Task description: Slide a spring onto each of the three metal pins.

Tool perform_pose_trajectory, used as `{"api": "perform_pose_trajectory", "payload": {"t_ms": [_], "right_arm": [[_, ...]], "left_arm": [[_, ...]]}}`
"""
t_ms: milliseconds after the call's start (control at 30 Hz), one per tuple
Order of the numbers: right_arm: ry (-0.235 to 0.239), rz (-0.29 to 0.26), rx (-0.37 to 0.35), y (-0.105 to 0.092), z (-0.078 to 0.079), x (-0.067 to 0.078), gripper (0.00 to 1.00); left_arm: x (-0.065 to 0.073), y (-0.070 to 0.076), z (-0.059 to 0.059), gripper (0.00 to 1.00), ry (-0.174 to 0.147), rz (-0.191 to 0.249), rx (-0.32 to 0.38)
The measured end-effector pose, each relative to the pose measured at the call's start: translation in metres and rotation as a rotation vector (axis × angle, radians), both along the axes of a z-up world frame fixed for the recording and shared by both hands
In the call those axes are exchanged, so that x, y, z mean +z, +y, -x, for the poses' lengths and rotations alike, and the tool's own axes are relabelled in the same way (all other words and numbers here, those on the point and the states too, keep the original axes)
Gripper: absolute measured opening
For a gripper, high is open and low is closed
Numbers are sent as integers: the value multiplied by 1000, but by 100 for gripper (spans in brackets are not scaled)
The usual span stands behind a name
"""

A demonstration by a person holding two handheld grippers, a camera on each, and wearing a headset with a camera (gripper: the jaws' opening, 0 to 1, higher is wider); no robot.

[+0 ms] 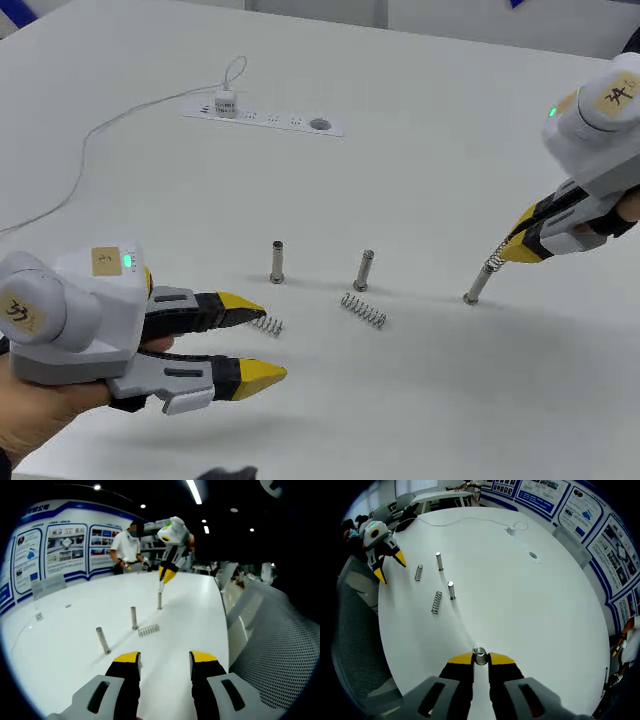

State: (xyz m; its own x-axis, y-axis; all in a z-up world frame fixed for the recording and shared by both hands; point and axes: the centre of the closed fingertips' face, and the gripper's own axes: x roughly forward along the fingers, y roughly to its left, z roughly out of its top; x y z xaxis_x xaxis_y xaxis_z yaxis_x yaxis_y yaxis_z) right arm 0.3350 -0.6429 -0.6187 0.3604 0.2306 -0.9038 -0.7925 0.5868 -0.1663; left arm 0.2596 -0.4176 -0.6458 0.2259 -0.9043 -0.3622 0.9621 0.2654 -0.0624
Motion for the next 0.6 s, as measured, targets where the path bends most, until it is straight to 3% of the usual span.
{"api": "perform_pose_trajectory", "payload": {"t_ms": [600], "right_arm": [[68,23,-15,-1,-5,-28,12]], "left_arm": [[-1,1,0,40,4,-2,2]]}}
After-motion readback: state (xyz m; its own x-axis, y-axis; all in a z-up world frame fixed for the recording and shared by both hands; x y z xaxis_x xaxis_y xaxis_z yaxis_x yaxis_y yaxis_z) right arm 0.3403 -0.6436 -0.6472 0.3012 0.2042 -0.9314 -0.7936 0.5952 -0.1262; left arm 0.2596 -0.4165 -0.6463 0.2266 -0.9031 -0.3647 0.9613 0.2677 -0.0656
